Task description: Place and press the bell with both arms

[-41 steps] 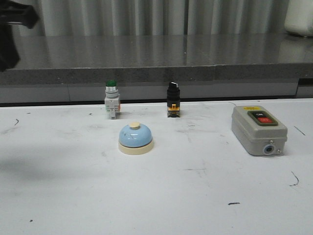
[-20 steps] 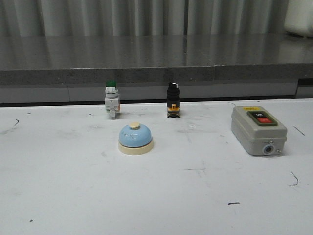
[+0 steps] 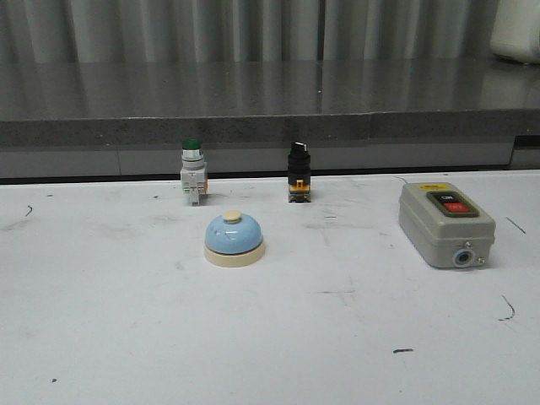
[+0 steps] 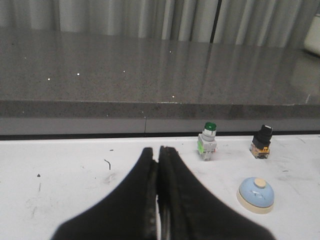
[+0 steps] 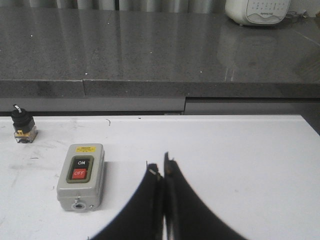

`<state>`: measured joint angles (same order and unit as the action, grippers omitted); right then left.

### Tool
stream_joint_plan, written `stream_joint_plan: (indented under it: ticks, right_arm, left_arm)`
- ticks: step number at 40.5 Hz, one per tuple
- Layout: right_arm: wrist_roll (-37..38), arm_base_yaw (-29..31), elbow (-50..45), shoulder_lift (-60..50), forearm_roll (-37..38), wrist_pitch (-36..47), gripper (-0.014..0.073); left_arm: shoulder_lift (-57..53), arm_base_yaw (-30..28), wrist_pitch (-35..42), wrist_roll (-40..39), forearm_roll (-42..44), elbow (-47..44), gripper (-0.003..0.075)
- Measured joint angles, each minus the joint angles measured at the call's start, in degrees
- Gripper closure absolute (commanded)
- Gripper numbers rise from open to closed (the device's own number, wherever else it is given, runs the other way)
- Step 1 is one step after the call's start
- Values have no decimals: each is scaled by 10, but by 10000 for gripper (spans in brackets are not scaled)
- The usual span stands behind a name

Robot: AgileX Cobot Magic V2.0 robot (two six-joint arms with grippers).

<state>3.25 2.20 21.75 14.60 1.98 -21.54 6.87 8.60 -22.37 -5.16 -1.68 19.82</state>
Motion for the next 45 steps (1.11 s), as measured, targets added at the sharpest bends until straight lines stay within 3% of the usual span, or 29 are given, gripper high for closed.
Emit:
stream_joint_plan:
  ticks: [18,27,36,45]
  right_arm:
    - [0,0,0,10,-6,13,661]
    - [0,-14,1,143,-16,82,661]
    - [0,-103,47,321,-30,108,661]
    - [0,-226,157,512,-34,118,661]
  left_arm:
    - [-1,0,4,0,0,0,734]
    - [-1,0,4,0,0,0,734]
    - [-1,0,4,0,0,0,734]
    - [-1,0,4,0,0,0,734]
